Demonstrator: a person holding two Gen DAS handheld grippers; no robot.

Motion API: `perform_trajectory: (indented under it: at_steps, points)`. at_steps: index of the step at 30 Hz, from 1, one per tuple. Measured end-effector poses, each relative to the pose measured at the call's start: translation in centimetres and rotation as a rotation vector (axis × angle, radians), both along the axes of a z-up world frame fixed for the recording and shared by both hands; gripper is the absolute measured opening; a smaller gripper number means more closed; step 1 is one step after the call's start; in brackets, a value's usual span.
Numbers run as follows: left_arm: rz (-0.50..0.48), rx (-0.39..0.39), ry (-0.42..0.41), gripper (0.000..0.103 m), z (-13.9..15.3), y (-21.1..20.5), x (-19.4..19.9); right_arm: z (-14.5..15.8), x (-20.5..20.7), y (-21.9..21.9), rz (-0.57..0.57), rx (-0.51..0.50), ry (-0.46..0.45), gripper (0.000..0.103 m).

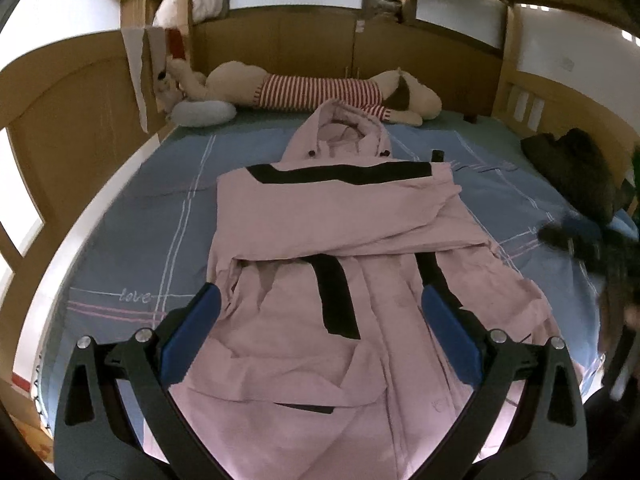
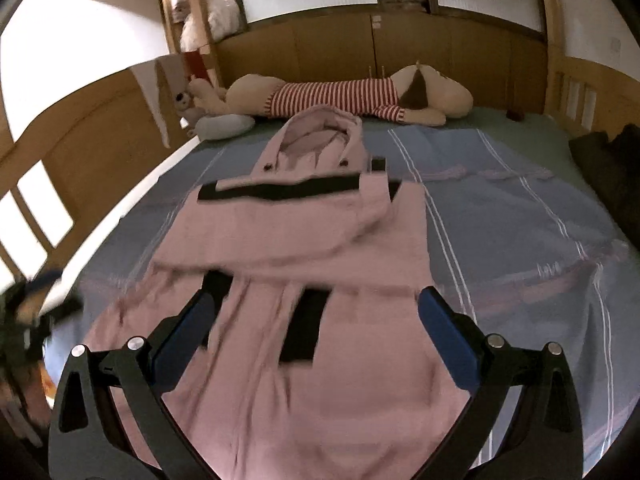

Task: Fold large clothes

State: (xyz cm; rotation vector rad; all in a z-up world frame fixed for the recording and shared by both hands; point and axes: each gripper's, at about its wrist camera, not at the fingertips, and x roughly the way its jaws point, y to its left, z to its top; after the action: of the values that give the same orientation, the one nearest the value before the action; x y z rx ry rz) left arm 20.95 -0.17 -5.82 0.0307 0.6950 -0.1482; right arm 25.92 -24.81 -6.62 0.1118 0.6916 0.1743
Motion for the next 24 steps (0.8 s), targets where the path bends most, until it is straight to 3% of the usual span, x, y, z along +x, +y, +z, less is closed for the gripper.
perform_trajectory:
  at_steps: [7,12,18,23,24]
  points:
    - [0.031,-0.036,0.007,0.101,0.2,2.0,1.5,2.6,16.3,1.1,0.017,-0.02,0.118,0.101]
    - [0.049,-0.049,0.05,0.101,-0.7,3.2,2.8,2.1,29.1,1.5,-0.02,-0.079,0.198,0.092]
    - [0.053,-0.055,0.099,0.101,-1.7,4.3,4.1,-1.5,42.1,0.5,-0.104,-0.15,0.309,0.082]
    - [0.061,-0.062,0.154,0.101,-3.0,5.2,5.4,-6.1,48.5,0.4,-0.111,-0.177,0.395,0.075]
    - [0.059,-0.066,0.175,0.101,-3.4,5.4,5.7,-7.1,49.6,0.6,-0.107,-0.196,0.412,0.069]
